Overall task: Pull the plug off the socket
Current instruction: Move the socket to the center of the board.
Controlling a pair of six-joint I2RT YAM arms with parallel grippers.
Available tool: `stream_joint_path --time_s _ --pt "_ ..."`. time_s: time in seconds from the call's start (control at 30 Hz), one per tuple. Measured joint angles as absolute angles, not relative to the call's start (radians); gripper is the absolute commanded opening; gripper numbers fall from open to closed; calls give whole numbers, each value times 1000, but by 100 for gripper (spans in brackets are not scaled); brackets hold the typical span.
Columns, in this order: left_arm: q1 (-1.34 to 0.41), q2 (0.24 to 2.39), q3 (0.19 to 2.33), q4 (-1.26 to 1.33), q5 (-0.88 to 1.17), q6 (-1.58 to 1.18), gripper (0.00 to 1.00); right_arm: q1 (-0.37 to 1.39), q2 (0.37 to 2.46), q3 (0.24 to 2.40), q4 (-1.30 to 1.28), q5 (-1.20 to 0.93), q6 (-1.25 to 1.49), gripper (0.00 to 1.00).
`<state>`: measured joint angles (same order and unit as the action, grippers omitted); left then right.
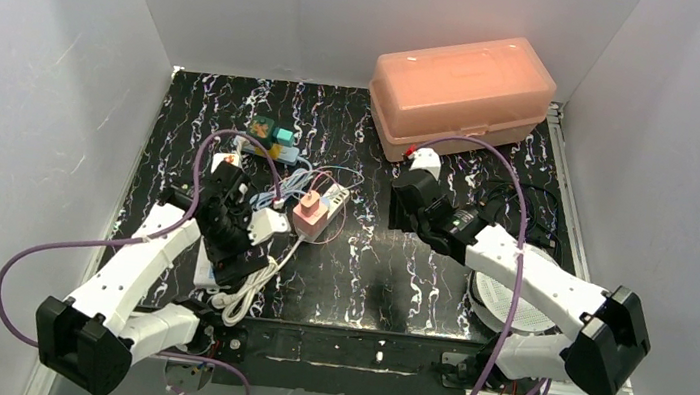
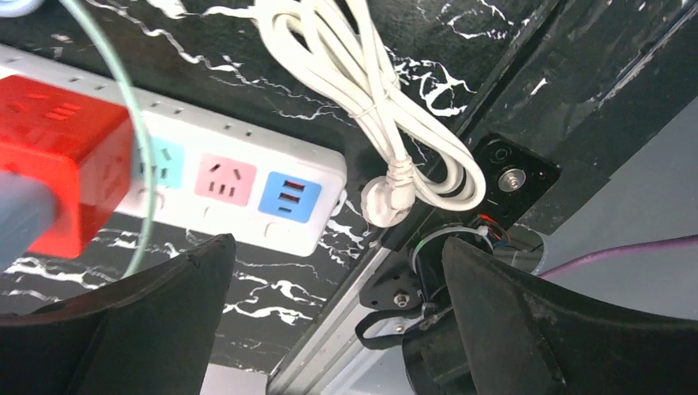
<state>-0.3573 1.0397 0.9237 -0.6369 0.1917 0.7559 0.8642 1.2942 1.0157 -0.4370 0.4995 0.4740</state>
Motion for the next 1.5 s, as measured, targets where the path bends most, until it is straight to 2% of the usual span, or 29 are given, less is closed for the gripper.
stream_joint_path --time_s 0.17,0.3,0.57,0.6,0.7,0.9,1.17,1.5 --pt "-323 1077 1083 -678 173 678 98 874 1341 1016 -438 489 482 63" --pt "-172 1111 1198 -678 176 632 98 945 1386 1047 -447 510 479 68" --pt "79 1199 1205 -688 198 602 98 1243 1525 1258 -426 556 385 68" --pt "98 1196 1200 -693 211 599 98 1266 1560 1297 -420 551 360 68" --pt "134 1196 1199 -706 232 573 98 1338 1862 1533 -389 466 249 69" --pt "213 1244 1227 -711 224 532 98 1335 2077 1754 -380 382 202 68" --pt "245 1258 1240 -716 229 517 98 1328 2181 1744 -357 324 184 66" --pt "247 1258 1253 -735 269 474 98 1328 2095 1537 -200 332 247 64"
